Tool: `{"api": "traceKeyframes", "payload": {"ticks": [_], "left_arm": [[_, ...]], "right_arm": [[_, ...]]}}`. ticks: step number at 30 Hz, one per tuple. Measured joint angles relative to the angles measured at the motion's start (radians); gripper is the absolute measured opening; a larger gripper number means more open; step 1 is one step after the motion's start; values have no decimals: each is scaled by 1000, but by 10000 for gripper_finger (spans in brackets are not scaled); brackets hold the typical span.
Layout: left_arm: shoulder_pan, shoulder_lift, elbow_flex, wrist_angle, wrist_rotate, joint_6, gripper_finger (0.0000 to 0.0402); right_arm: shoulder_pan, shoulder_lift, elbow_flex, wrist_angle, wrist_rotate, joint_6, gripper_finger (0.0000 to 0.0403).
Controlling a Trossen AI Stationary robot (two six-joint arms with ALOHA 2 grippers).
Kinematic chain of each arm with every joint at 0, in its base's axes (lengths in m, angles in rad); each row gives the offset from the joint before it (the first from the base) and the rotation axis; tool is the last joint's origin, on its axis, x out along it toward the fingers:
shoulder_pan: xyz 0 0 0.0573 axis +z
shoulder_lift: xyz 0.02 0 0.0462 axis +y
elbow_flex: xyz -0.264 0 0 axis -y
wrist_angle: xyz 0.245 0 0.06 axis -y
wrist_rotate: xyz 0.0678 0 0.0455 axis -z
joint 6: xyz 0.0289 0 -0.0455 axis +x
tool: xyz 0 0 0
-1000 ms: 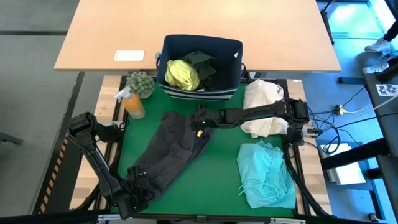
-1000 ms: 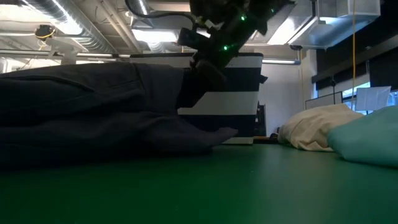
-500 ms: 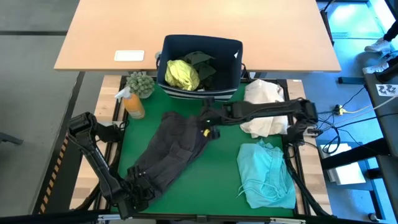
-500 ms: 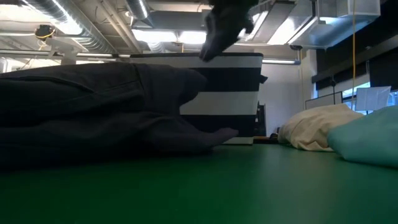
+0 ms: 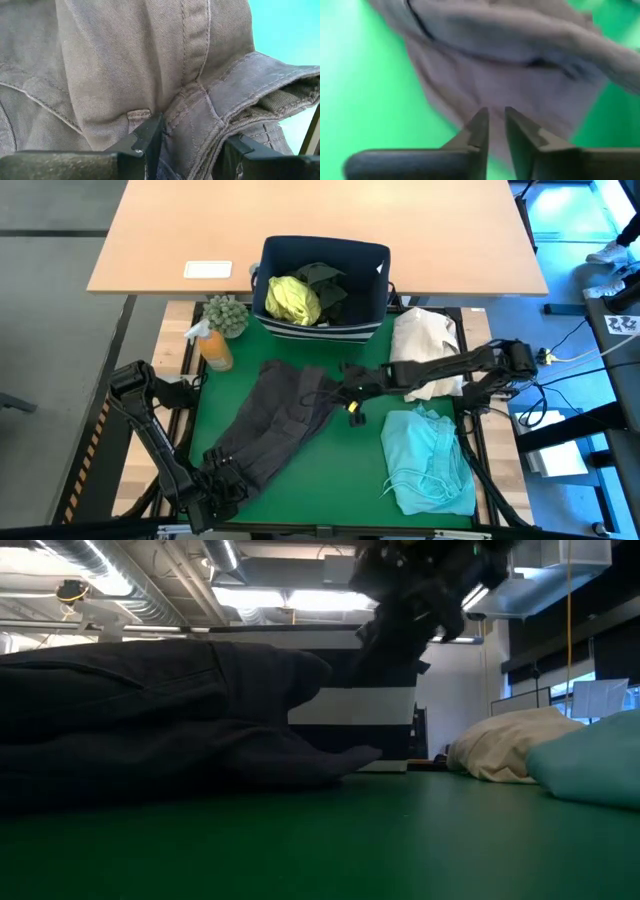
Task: Fold laundry
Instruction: Fold the black shorts
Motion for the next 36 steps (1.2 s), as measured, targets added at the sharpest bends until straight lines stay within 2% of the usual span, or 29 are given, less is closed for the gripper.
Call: {"api": "traceKeyframes", "payload": {"ticks": [3, 5, 11, 13, 23, 28, 36], "left_arm": [[0, 0, 0, 0, 0, 0, 128], [0, 0, 0, 0, 0, 0, 128], [0, 0, 0, 0, -3, 0, 128], [0, 0, 0, 2, -3, -2, 128], [1, 0, 0, 16, -4, 2, 128], [3, 0, 0, 84, -12, 69, 128], [25, 0, 0, 212, -49, 216, 128]], "right_arm": [[-1, 45, -72, 188, -43, 45, 13], [-1, 83, -89, 260, -47, 72, 4], [-1, 213, -90, 341, -44, 143, 5], [-1, 243, -87, 342, -13, 151, 3], [22, 231, -82, 147, 13, 175, 2], [89, 200, -84, 43, 32, 196, 1], [216, 105, -91, -142, 126, 272, 1]]}}
